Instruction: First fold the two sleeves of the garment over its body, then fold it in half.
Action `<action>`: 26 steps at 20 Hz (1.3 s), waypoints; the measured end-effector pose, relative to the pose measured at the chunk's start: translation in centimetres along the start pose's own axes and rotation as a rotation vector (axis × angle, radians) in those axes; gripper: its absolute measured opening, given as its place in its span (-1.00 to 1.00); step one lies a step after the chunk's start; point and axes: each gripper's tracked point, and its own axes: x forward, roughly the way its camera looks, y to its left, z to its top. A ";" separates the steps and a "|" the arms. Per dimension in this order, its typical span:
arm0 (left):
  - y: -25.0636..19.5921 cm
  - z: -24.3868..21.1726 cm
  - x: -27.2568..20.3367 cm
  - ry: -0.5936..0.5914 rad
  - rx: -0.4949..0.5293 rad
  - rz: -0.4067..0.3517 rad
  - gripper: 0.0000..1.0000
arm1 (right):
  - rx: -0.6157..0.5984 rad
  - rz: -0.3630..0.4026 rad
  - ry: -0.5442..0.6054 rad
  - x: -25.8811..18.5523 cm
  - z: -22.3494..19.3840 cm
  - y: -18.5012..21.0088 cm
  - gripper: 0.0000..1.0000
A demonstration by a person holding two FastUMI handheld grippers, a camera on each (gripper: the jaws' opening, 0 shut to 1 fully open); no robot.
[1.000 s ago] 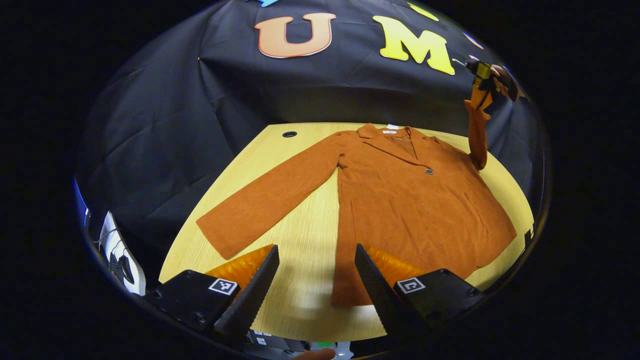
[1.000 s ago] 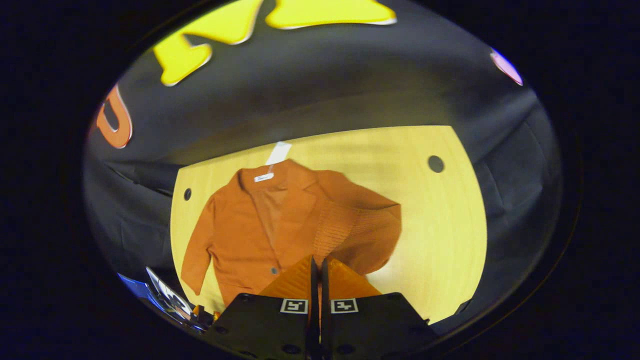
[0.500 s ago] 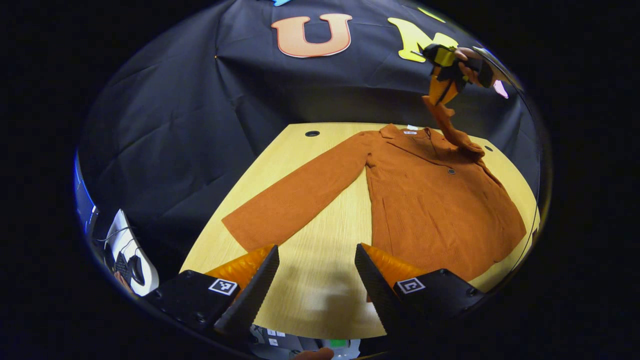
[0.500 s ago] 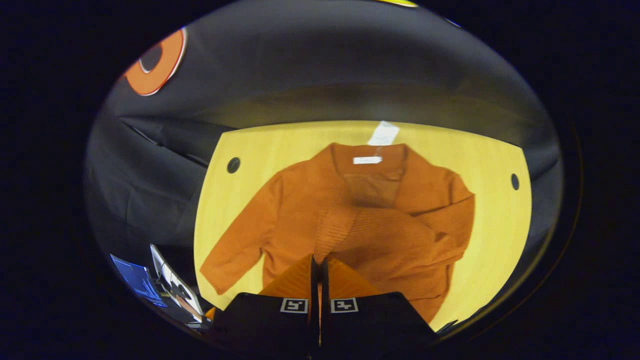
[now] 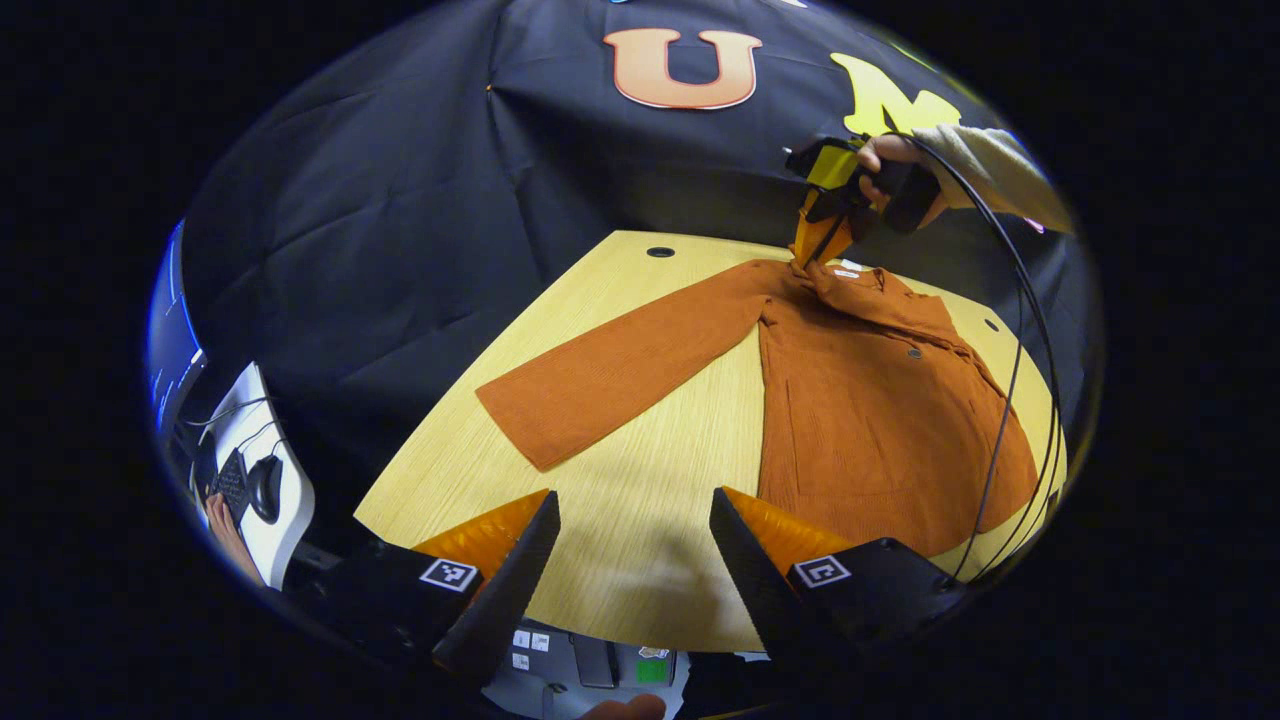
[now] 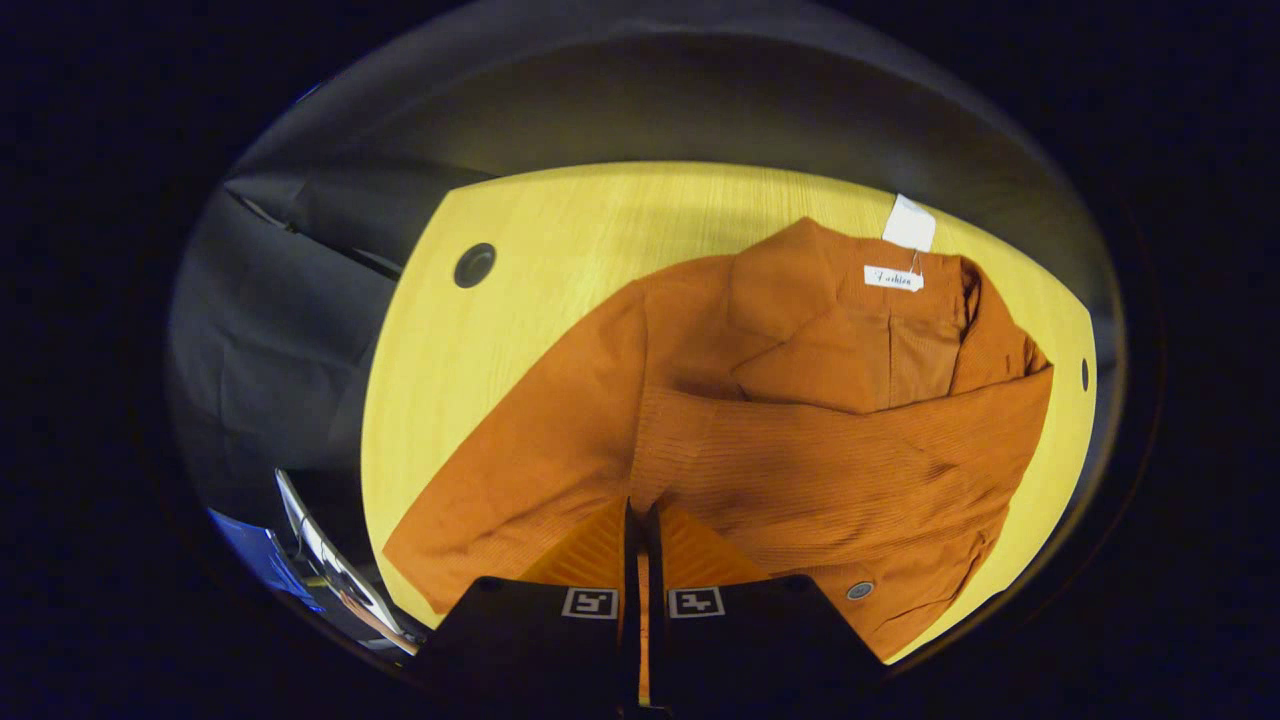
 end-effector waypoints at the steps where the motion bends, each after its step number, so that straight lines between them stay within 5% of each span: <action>1: 0.1 -0.3 -0.1 0.006 -0.002 0.007 0.96 | 0.037 0.009 -0.003 0.6 0.3 0.1 -0.92; 4: 0.8 -1.5 -0.2 0.043 -0.066 0.020 0.97 | 0.087 0.038 -0.026 1.1 0.8 0.0 -0.78; 5: 0.9 -1.8 -0.2 0.060 -0.094 0.025 0.97 | 0.092 0.041 -0.025 1.1 0.8 0.0 -0.92; 7: 0.8 -2.3 0.0 0.088 -0.145 0.026 0.97 | 0.110 0.100 -0.032 0.7 1.1 1.0 -0.74; 8: 0.5 -2.5 0.1 0.094 -0.164 0.027 0.97 | 0.107 0.107 -0.036 0.3 1.2 0.9 -0.43; 11: 0.7 -2.9 0.2 0.123 -0.194 0.043 0.97 | 0.065 0.116 -0.058 -1.0 1.2 0.8 -0.27; 12: 0.7 -2.9 0.2 0.131 -0.204 0.051 0.97 | 0.053 0.108 -0.062 -1.4 0.9 0.5 0.07; 13: 1.0 -2.9 0.3 0.142 -0.211 0.062 0.98 | 0.047 0.116 -0.063 -1.8 0.6 0.5 -0.10; 18: 1.9 -3.1 0.4 0.201 -0.214 0.073 0.94 | -0.007 0.126 -0.051 -4.7 -2.1 -1.9 0.87; 23: 4.1 -1.8 1.0 0.233 -0.291 0.116 0.95 | 0.035 0.147 -0.063 -8.7 -5.8 -6.4 0.80; 24: 4.5 -1.4 1.2 0.242 -0.320 0.120 0.95 | 0.049 0.133 -0.073 -9.4 -6.5 -7.8 0.99; 26: 5.4 -0.1 2.0 0.253 -0.349 0.119 0.95 | 0.091 0.146 -0.104 -11.0 -7.9 -9.9 0.97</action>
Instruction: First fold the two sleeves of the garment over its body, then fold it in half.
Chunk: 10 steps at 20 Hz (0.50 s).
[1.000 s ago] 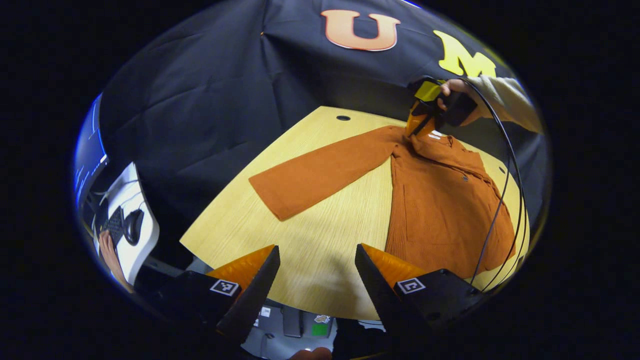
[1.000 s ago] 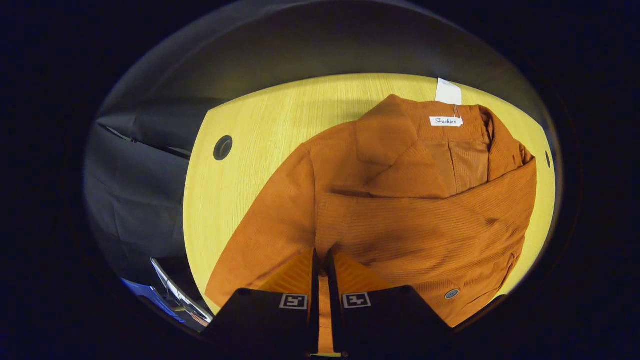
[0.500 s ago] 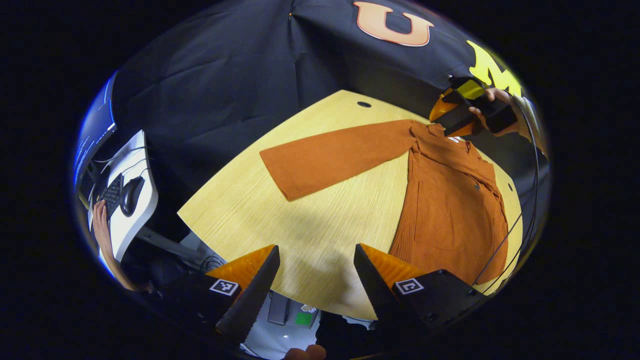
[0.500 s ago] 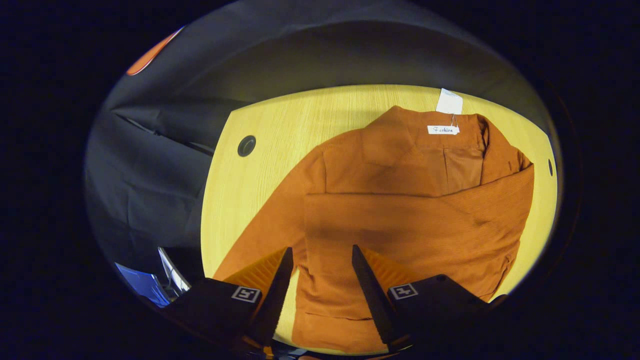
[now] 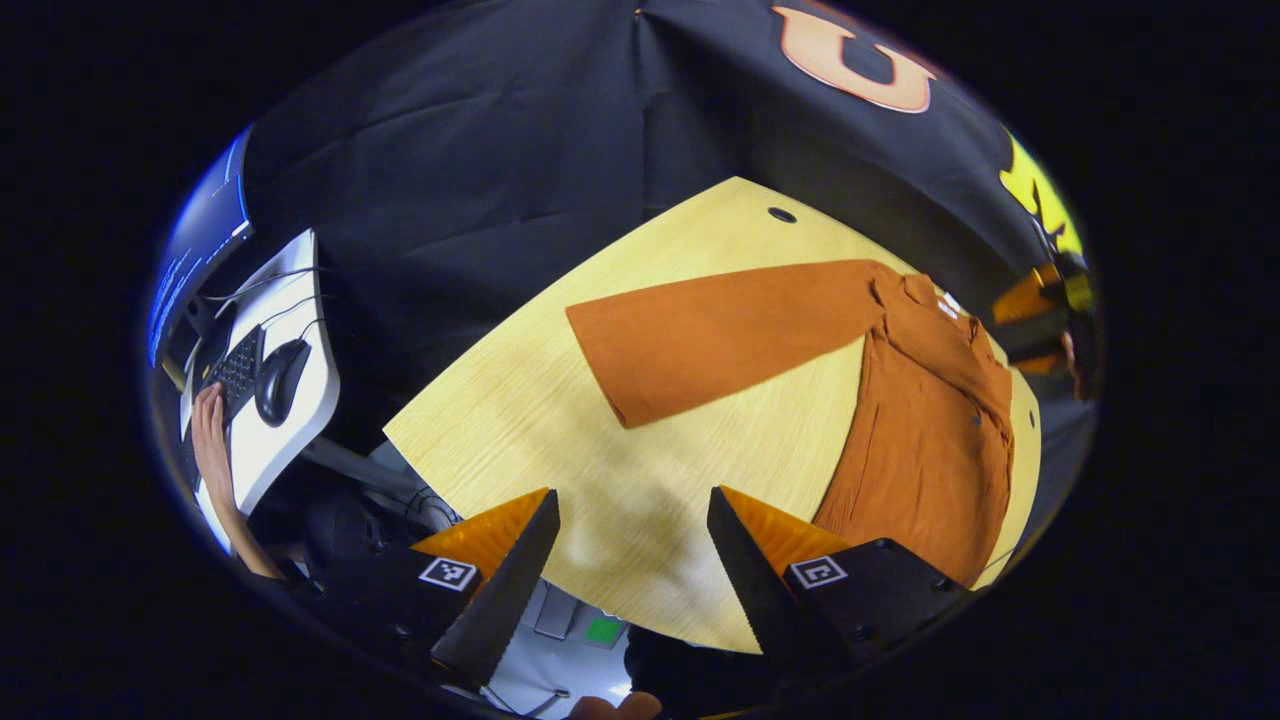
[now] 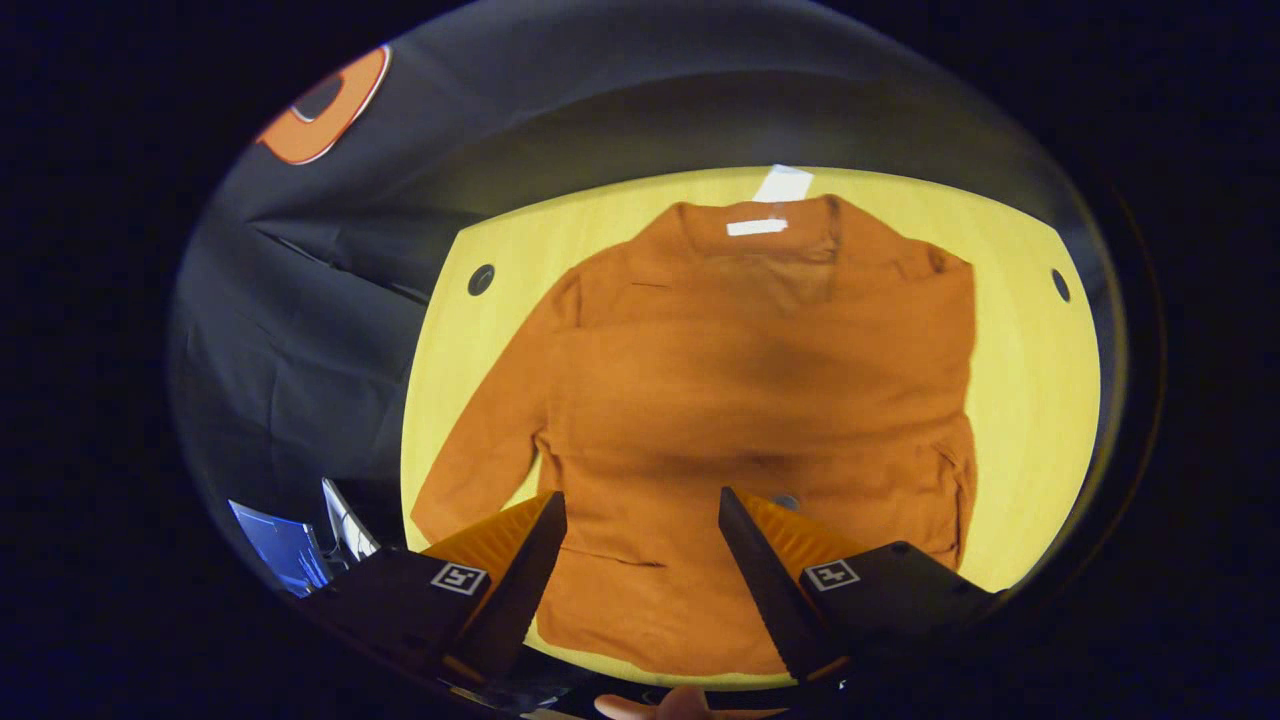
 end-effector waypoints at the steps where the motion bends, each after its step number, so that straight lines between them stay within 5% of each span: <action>1: -0.1 0.7 0.3 0.010 0.002 -0.011 0.95 | 0.017 0.012 -0.017 -0.8 -0.6 -0.9 0.97; 10: 0.8 6.8 5.5 0.145 -0.129 0.021 0.99 | -0.073 -0.093 -0.063 -5.4 -8.9 -11.8 0.89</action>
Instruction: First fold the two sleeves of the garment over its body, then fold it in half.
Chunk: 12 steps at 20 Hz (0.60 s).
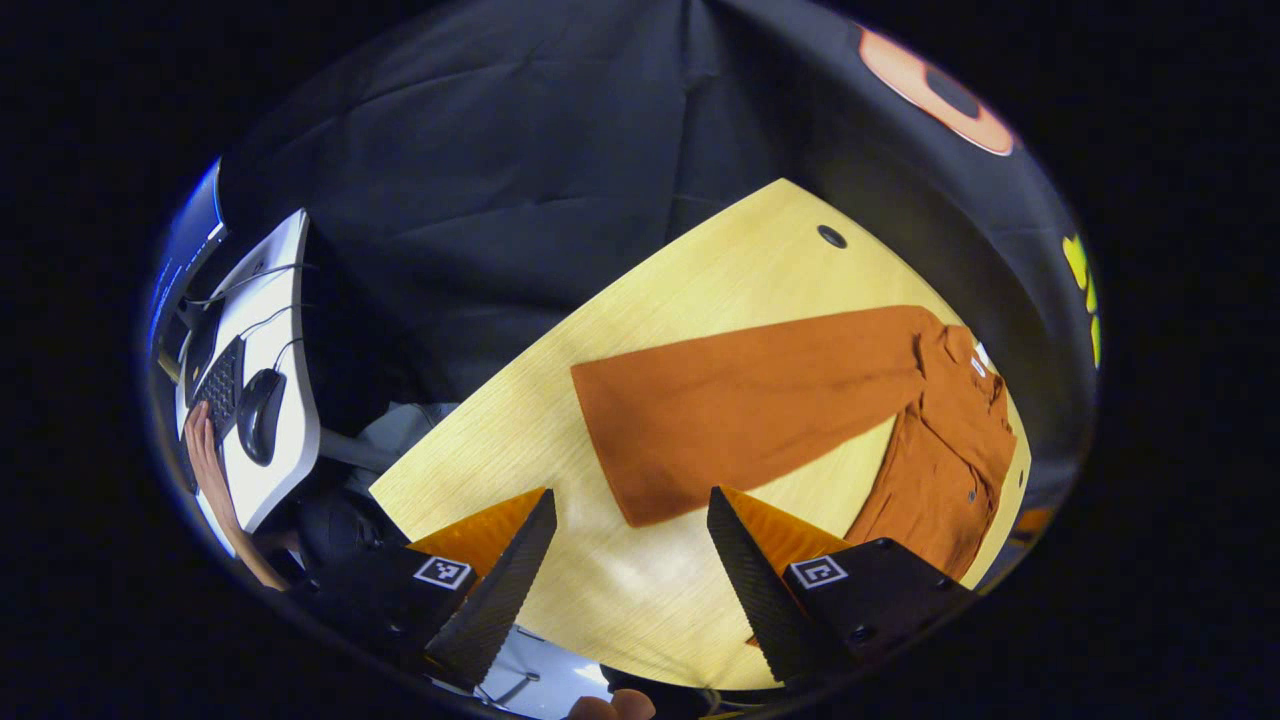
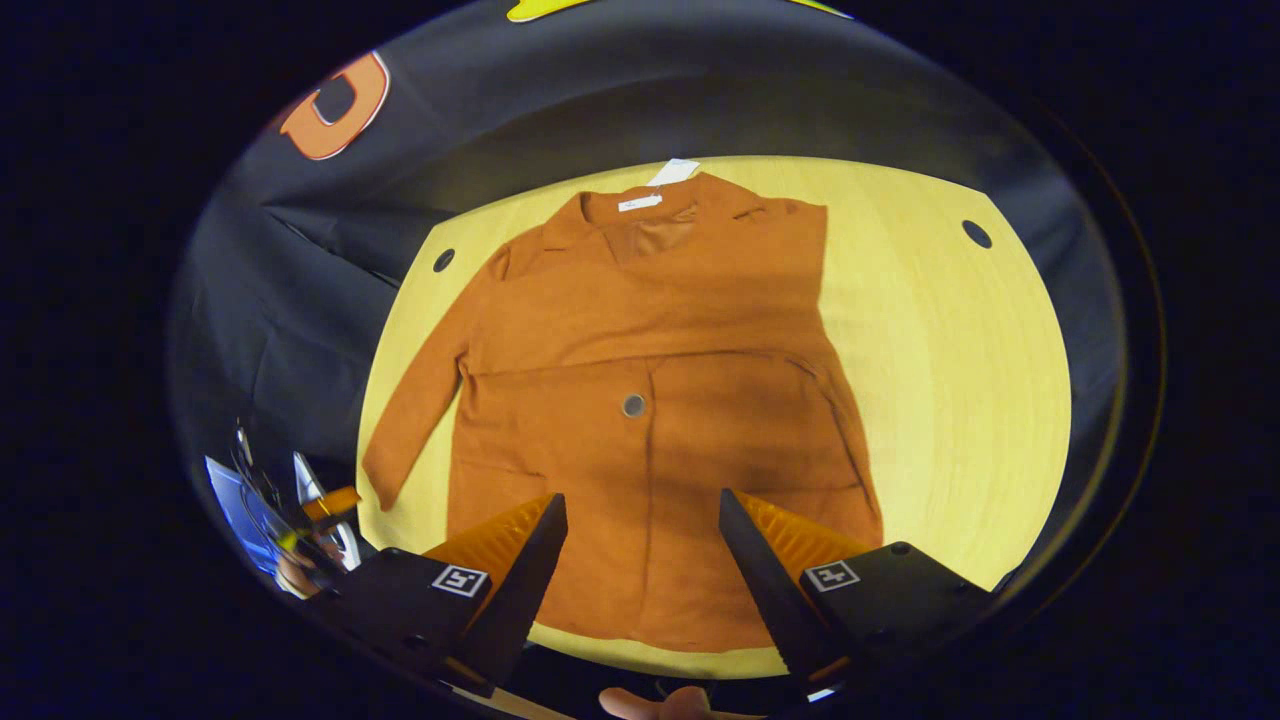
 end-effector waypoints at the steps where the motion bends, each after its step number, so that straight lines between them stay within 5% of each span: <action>1: 0.0 0.7 0.6 0.023 -0.023 -0.001 0.99 | -0.020 -0.008 -0.009 -0.1 -0.9 -0.8 0.89; 6: 0.6 3.0 3.5 0.126 -0.173 0.018 1.00 | -0.131 -0.081 0.019 0.4 -5.7 -4.9 0.89; 12: 0.3 0.6 5.3 0.313 -0.276 0.054 1.00 | -0.044 -0.032 0.053 -0.2 -9.6 -5.2 0.90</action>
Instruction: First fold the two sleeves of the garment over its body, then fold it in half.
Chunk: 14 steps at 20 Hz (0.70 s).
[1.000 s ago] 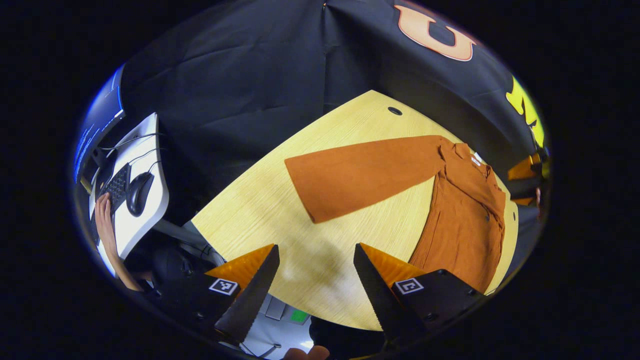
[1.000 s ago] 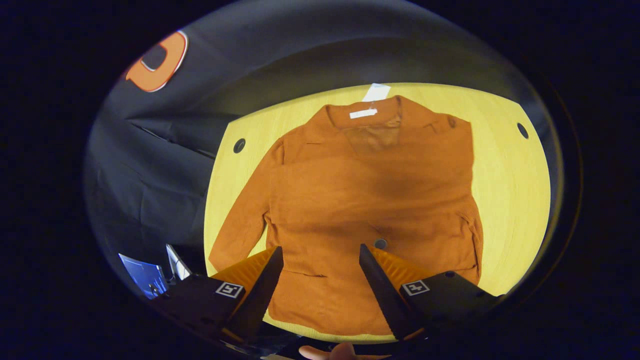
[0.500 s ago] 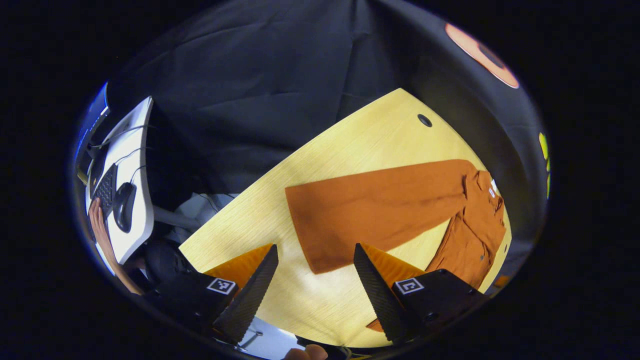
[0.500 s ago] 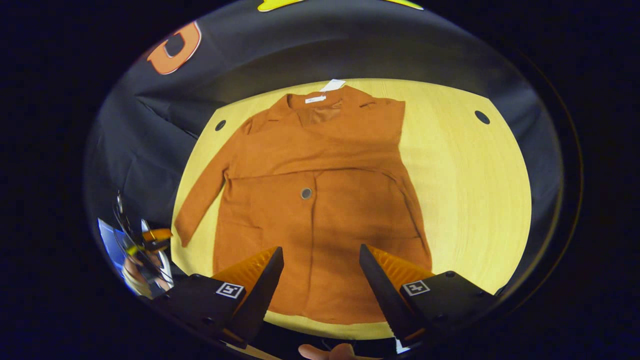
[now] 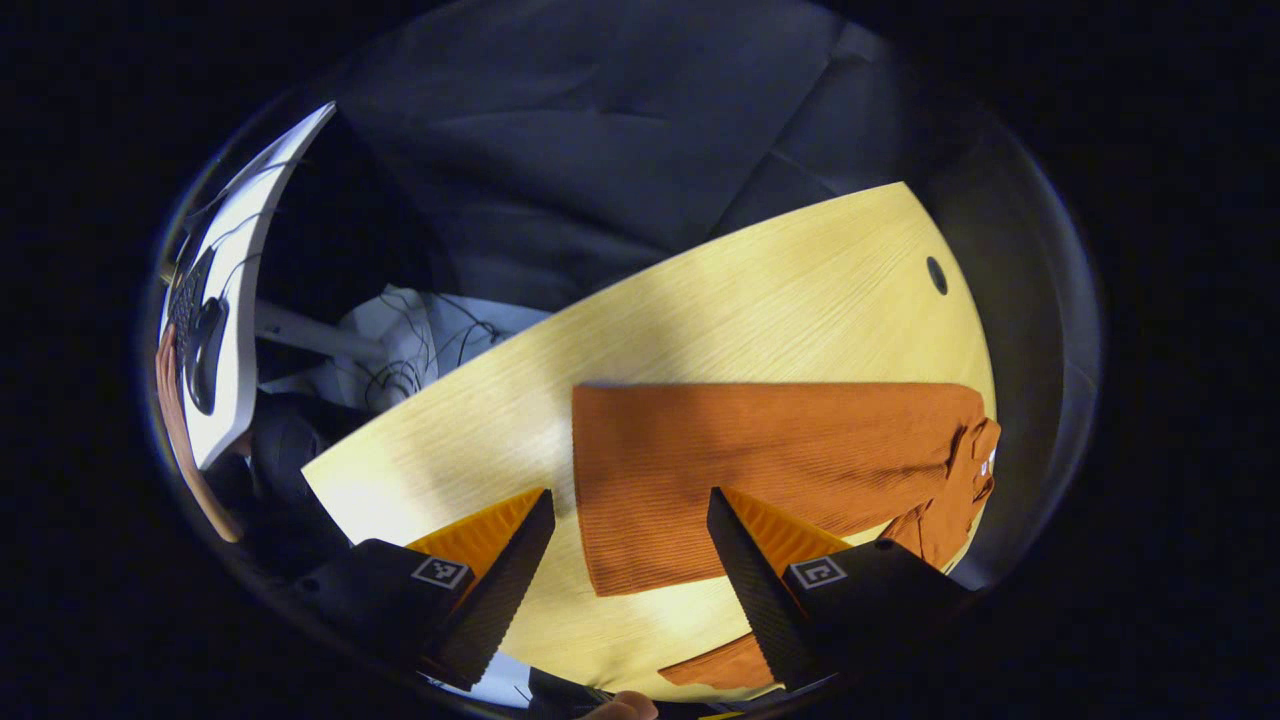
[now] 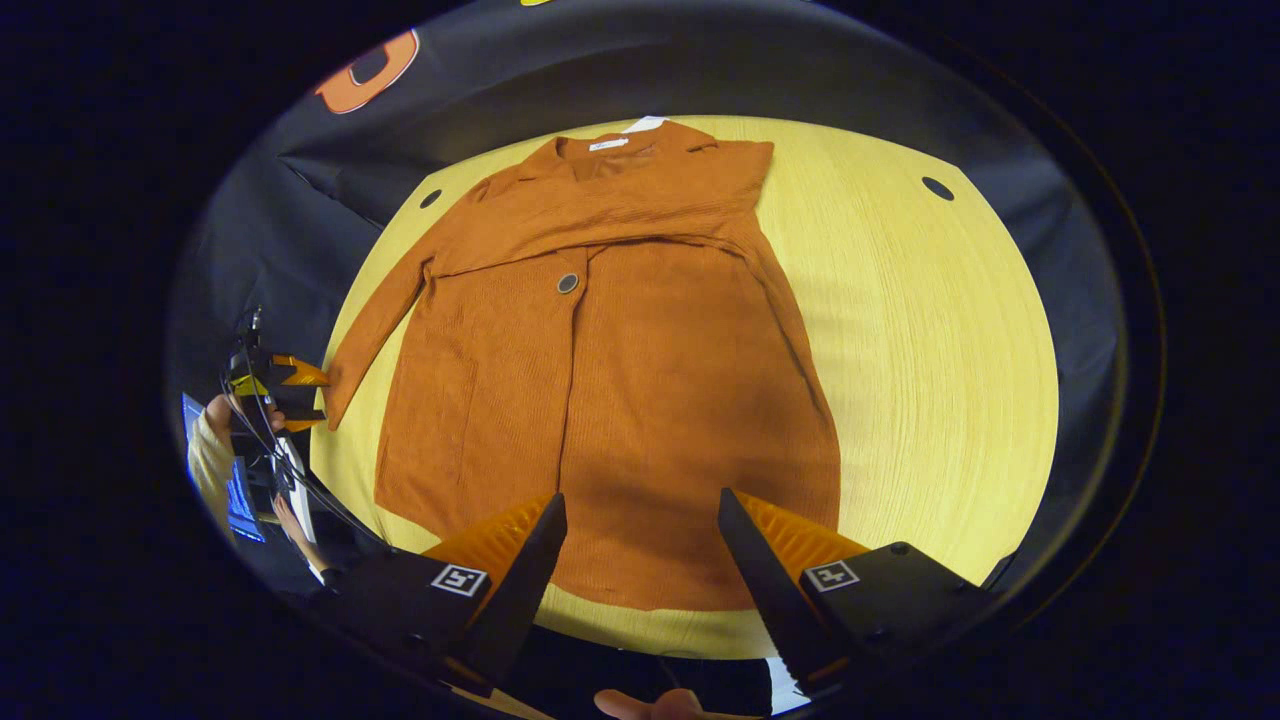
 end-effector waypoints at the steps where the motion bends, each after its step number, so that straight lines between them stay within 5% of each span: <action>1: -0.3 0.5 -0.1 -0.007 0.017 0.002 0.80 | 0.004 0.007 0.000 0.0 -0.6 -0.2 0.97; 4: -0.3 0.3 0.6 0.049 0.047 0.043 1.00 | 0.012 -0.012 0.013 0.2 -2.5 -1.6 0.97; 7: 0.2 0.2 0.8 0.079 0.048 0.113 0.70 | 0.047 -0.008 0.047 0.5 -4.4 -2.1 0.97; 8: 0.3 0.2 0.9 0.085 0.061 0.114 0.45 | 0.054 -0.010 0.056 0.5 -4.8 -2.4 0.97; 14: -0.1 0.2 1.1 0.085 0.064 0.114 0.22 | 0.077 0.013 0.056 0.4 -5.4 -2.6 0.97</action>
